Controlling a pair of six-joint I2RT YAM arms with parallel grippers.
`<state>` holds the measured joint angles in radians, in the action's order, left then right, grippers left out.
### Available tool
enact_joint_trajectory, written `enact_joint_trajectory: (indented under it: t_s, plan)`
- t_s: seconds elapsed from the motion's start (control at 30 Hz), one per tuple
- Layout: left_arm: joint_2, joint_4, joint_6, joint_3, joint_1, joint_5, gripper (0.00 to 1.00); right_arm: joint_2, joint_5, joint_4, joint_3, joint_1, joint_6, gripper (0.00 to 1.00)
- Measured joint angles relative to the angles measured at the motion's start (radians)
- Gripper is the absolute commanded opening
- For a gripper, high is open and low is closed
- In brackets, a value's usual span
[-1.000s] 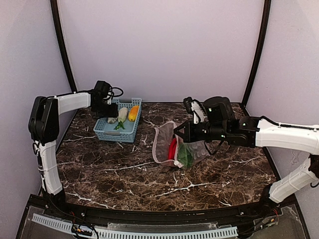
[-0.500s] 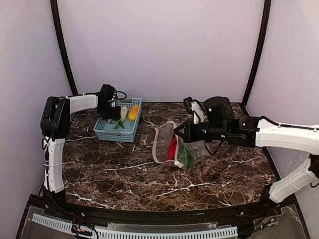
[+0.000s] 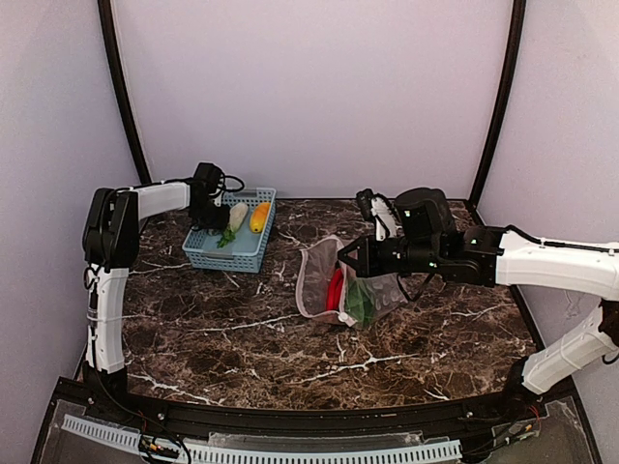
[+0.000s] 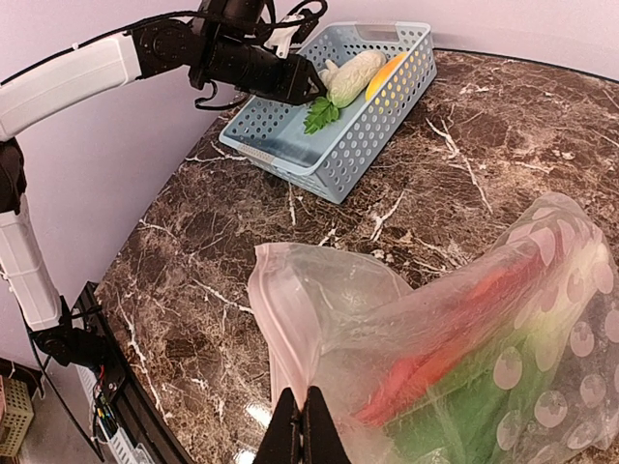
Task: Place the food in the zip-top bag and seal the zipper
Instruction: Pick up the fake vegetable from the bin, then place the fake vegetable in the zipper food storage bag.
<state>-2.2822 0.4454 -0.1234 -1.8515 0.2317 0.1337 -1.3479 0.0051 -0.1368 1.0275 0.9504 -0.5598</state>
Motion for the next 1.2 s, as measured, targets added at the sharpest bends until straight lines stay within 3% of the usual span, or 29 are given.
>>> enact_joint_trajectory:
  t_s: [0.4, 0.63, 0.97, 1.2]
  plan:
    - [-0.01, 0.025, 0.016, -0.045, 0.0, 0.017, 0.02, 0.0, 0.001, -0.001, 0.0, 0.0, 0.0, 0.0]
    - [0.026, 0.024, 0.006, -0.014, -0.001, 0.0, 0.01, 0.0, 0.015, -0.002, 0.0, 0.0, 0.0, 0.0]
    - [0.39, -0.119, -0.113, 0.296, -0.001, -0.178, 0.01, 0.0, 0.042, -0.006, 0.0, 0.0, -0.003, 0.0]
    - [0.737, -0.308, -0.267, 0.655, 0.013, -0.347, 0.01, 0.0, 0.064, -0.005, 0.0, 0.0, -0.002, 0.0]
